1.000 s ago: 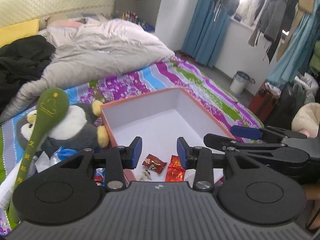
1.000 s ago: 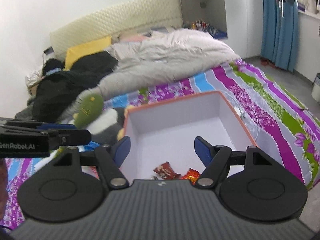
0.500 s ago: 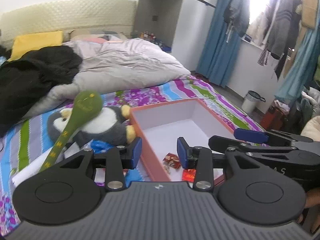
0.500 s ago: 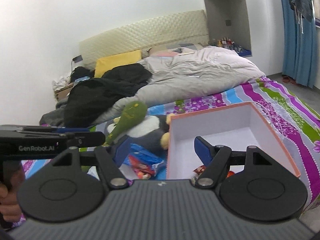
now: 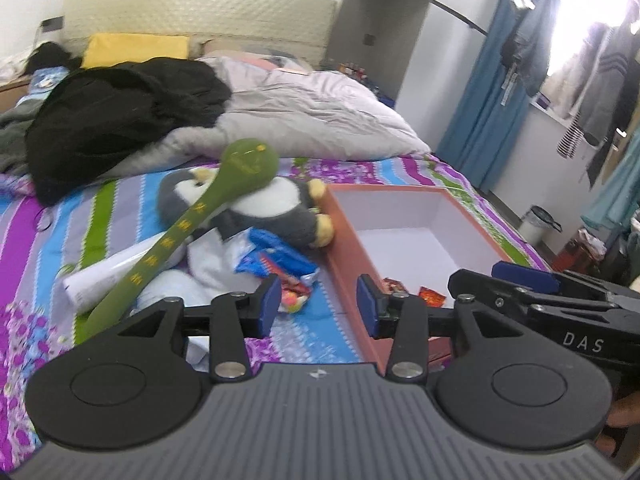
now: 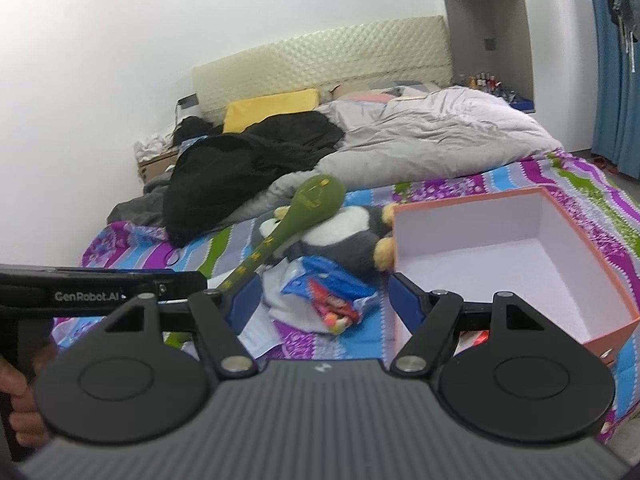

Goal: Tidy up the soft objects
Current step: 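Move both grippers back from the box toward the plush pile, then grasp the blue face mask with the right gripper while the left gripper grasps the panda plush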

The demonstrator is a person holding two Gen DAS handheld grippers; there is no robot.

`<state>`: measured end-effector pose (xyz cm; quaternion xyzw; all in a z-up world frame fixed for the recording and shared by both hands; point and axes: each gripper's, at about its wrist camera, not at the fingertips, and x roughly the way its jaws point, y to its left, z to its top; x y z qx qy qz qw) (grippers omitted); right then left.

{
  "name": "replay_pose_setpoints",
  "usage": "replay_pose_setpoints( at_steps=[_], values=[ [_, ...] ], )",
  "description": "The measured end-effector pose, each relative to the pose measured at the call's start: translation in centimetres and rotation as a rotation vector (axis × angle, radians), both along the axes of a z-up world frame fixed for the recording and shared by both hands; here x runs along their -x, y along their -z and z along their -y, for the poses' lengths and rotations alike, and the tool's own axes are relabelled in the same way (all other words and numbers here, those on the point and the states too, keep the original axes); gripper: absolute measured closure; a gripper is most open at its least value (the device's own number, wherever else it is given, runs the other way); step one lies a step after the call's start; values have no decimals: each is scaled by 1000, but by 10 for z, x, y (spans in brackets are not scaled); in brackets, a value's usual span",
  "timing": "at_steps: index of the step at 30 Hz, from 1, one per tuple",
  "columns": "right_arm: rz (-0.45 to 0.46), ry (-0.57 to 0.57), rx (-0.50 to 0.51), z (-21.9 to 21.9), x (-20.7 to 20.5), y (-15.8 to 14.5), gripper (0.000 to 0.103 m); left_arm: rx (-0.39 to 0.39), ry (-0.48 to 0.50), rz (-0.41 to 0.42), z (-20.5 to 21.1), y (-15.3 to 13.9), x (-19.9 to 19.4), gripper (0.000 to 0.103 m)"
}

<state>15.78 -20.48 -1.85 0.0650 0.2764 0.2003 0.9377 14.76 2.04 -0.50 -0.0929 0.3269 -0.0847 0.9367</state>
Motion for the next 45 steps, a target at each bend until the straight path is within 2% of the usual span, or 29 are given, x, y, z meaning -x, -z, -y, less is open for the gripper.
replay_pose_setpoints(
  at_steps=[6,21,28,31,34,36,38,45],
  values=[
    [-17,-61,12,-26,11,12,30,-6,-57,-20,-22,18,19,54],
    [-113,-186,66,-67,47,55,30,54,-199,-141,-71,88,73,54],
    [-127,-221,105,-80,56,65,30,57,-254,-170,-81,104,87,54],
    [-127,-228,127,-85,52,68,30,53,-265,-183,-86,109,84,54],
    [-127,-232,152,-90,44,73,30,95,-264,-191,-92,116,76,54],
    [-134,-231,169,-94,36,78,30,112,-270,-193,-95,122,68,46],
    [-139,-232,188,-98,26,83,30,120,-275,-200,-98,130,56,43],
    [-156,-275,257,-121,-7,106,31,177,-275,-251,-111,163,10,43]
  ],
)
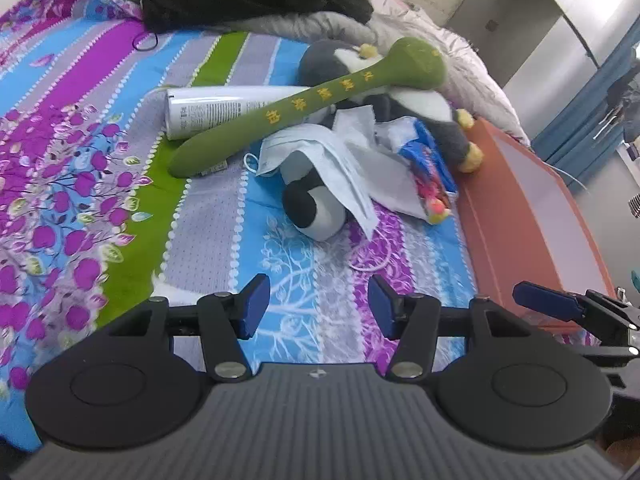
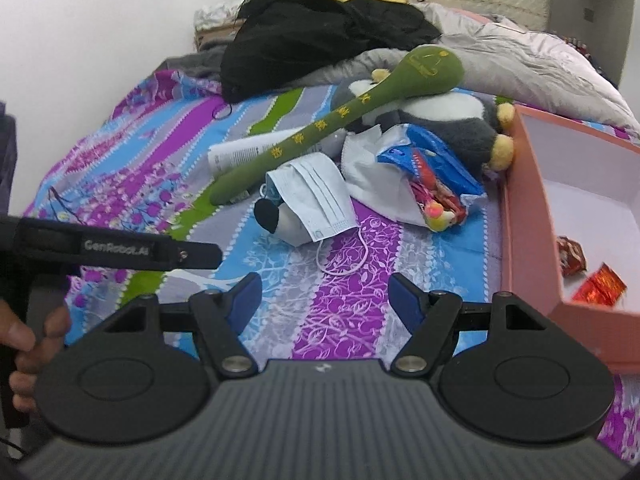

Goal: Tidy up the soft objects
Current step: 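Grasp the blue face mask with the right gripper while the left gripper grasps the panda plush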

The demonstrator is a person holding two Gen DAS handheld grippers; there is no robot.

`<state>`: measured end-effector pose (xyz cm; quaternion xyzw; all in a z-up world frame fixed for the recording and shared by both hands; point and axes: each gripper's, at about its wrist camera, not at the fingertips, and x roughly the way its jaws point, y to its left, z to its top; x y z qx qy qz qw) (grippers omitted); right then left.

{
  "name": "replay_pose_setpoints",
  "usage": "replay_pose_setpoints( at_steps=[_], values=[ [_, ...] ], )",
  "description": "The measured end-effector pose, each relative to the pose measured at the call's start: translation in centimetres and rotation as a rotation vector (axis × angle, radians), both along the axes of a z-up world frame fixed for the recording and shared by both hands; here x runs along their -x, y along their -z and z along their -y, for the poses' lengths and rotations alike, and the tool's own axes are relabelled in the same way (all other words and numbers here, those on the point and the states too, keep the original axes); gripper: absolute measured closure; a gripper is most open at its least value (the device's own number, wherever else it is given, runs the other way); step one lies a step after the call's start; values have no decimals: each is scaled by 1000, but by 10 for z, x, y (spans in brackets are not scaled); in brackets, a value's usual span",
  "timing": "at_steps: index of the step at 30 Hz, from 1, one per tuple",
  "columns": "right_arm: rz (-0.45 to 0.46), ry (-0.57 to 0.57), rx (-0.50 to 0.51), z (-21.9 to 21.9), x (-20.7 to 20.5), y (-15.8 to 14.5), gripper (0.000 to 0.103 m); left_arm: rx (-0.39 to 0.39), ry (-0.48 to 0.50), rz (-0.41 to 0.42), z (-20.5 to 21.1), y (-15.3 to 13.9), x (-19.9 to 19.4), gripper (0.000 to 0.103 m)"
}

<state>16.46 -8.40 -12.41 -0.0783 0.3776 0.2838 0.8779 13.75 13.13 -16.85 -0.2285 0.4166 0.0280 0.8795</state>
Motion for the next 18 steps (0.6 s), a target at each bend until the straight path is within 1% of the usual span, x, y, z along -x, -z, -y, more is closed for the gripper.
replay_pose_setpoints(
  at_steps=[1,2,5,8,12,15,17,18],
  values=[
    [3,-9,9,-4,-6,3,33,7,-2,-3,-2,4,-6,43],
    [1,-16,14,-7,-11,6,36,20,-6,-9,-5,9,-12,43],
    [-9,-38,30,-18,-28,16,40,55,-17,-9,-11,20,-29,43],
    [-8,-58,52,-30,-43,26,40,68,-27,-19,-17,30,-47,43],
    [-17,-92,88,-47,-61,42,40,107,-33,-34,-25,45,-67,43],
    [15,-111,142,-60,-68,54,41,121,-39,-49,-29,54,-79,43],
    [36,-123,165,-67,-71,60,51,143,-32,-52,-30,59,-86,43],
    [39,-132,163,-68,-73,62,53,141,-29,-53,-30,61,-90,43]
  ],
)
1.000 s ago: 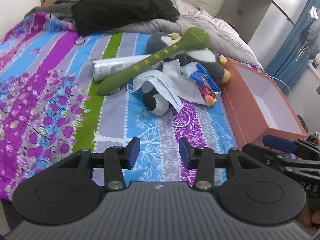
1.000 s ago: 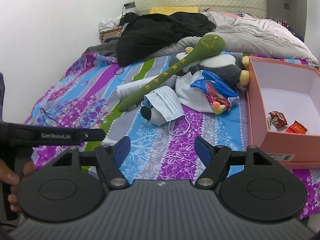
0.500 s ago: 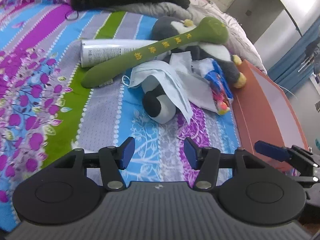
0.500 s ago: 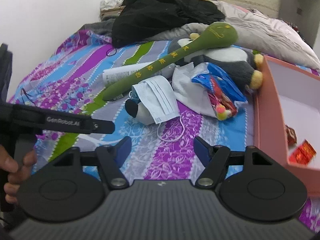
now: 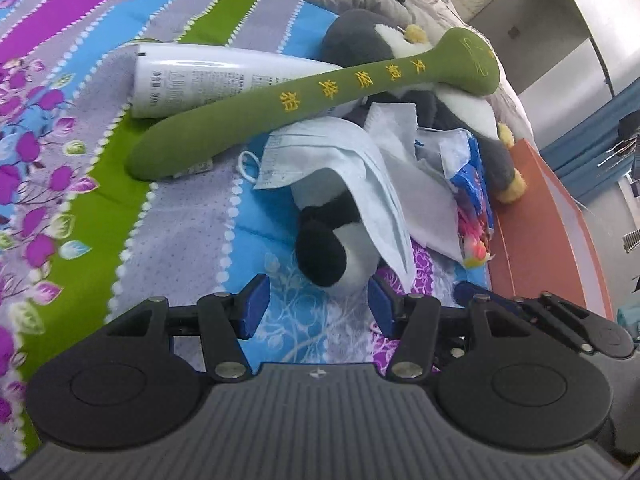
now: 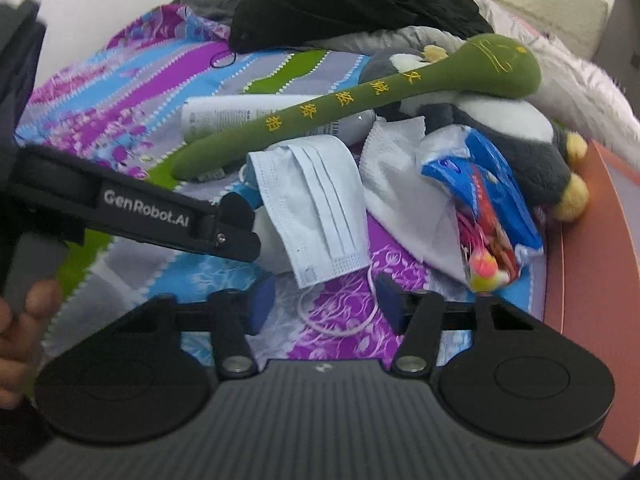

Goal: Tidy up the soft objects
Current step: 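Grasp the blue face mask with the right gripper while the left gripper grasps the panda plush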

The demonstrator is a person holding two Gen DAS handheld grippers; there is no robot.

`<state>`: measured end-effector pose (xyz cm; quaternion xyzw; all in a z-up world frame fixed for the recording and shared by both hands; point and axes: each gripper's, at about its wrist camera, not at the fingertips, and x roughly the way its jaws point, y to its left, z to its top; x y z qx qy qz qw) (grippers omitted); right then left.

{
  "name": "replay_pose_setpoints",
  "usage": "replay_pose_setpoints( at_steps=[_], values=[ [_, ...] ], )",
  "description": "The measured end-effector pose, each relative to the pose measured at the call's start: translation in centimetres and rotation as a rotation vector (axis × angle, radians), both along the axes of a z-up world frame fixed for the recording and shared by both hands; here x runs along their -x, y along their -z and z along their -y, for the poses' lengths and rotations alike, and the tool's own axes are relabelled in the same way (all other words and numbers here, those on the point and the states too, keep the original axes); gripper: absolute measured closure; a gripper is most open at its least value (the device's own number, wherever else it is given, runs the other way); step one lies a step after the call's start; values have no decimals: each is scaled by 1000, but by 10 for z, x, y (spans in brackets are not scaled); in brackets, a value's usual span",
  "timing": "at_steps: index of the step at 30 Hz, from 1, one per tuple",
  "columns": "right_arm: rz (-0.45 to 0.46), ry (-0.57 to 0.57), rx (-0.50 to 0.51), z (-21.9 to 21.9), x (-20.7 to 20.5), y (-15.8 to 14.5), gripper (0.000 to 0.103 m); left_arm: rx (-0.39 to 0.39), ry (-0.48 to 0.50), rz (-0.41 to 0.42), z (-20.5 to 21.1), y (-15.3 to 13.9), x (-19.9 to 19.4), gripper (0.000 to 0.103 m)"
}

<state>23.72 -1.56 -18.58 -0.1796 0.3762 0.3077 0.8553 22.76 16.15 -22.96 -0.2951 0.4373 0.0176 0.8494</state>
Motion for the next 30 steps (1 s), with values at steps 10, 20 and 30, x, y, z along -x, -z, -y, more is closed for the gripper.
replay_pose_setpoints(
  at_steps=[10,20,30],
  values=[
    [-47,-7,-11,-1,-14,15,97,3,37,-5,8,8,-23,46],
    [-15,50,-30,20,-6,-6,99,-54,41,6,17,-10,-15,64],
    [8,98,-35,38,31,-25,99,-68,39,2,26,-28,39,65]
  ],
)
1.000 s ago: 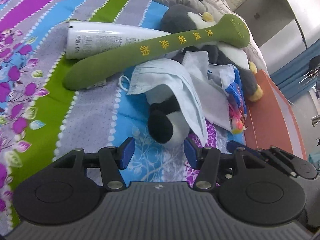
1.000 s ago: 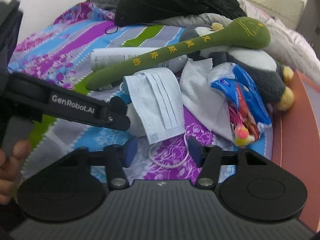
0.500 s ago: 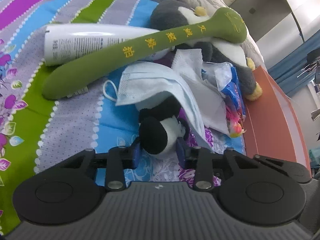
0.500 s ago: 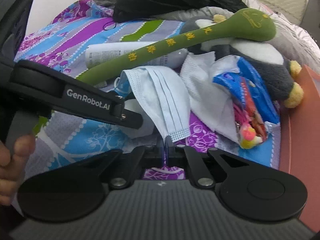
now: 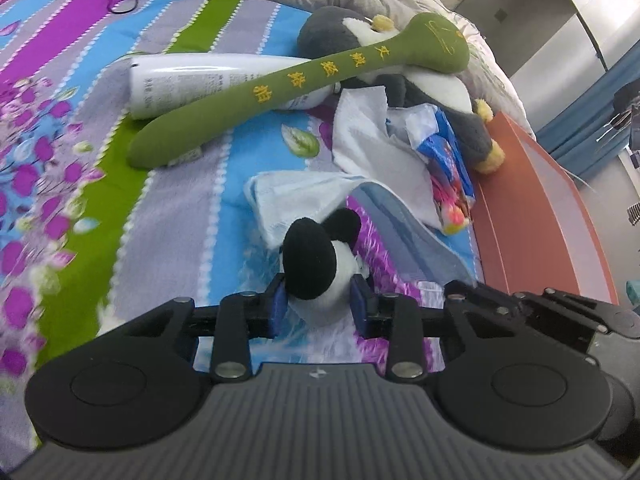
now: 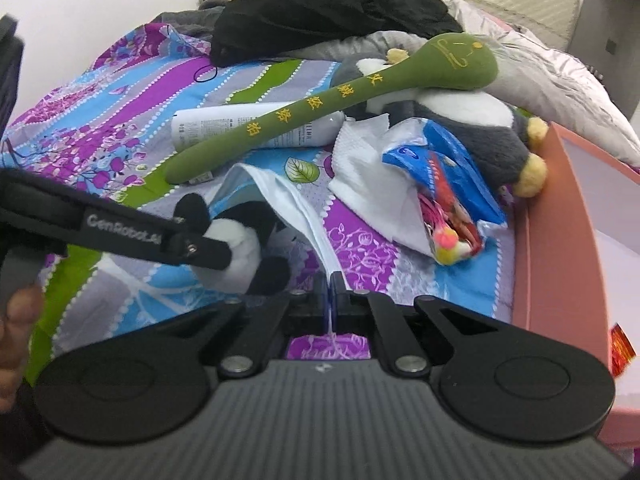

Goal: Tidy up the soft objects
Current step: 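Grasp the blue face mask with the right gripper while the left gripper grasps the panda plush, then lift the face mask with the right gripper while the left gripper holds the panda plush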

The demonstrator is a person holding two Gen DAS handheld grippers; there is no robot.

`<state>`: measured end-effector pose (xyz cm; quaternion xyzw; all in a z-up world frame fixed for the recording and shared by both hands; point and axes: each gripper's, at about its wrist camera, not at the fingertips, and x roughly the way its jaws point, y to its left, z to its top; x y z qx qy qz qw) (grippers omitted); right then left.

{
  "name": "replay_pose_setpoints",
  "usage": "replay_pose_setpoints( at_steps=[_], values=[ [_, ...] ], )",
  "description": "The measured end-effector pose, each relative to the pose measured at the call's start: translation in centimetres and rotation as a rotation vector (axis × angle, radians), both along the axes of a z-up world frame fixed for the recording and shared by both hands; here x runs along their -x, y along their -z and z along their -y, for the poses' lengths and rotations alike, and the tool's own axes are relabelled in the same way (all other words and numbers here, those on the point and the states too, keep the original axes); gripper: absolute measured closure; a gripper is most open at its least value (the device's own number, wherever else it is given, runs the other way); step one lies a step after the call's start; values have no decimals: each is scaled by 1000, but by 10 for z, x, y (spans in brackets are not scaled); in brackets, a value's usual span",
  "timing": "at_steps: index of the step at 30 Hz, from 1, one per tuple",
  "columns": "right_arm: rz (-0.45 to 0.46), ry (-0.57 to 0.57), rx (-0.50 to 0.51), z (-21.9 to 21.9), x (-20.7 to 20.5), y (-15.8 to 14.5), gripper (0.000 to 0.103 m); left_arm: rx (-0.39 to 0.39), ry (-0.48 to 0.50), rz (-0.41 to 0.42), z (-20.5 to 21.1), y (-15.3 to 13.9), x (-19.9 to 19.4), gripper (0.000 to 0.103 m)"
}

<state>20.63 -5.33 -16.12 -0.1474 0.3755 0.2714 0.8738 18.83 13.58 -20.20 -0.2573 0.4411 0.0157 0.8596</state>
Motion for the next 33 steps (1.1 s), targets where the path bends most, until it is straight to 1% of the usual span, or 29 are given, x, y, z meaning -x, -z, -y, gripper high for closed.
replay_pose_setpoints(
  at_steps=[3,6,9,18,23,26,28,30,32,33],
  values=[
    [3,22,-2,7,12,-5,99,7,7,-3,-1,-3,15,65],
    [-5,35,-3,14,21,-8,99,-14,23,-12,2,-7,30,65],
    [5,38,8,20,28,-12,99,-29,31,-23,4,-8,45,65],
    [18,126,8,41,35,-18,99,-31,-20,-29,-4,-13,77,65],
    [-2,147,4,50,41,-16,99,-36,-53,-25,-11,-17,85,65],
    [-39,126,14,45,48,-7,99,-38,-62,-22,-12,-19,87,65],
    [-66,133,27,44,50,1,99,-40,-63,-16,-11,-21,86,65],
    [-107,135,11,44,51,9,98,-42,-63,-10,-10,-23,87,65],
    [-150,113,-11,42,52,14,97,-42,-64,-4,-8,-25,87,65],
    [-157,99,-13,40,55,16,97,-41,-64,-2,-8,-25,87,65]
  ],
)
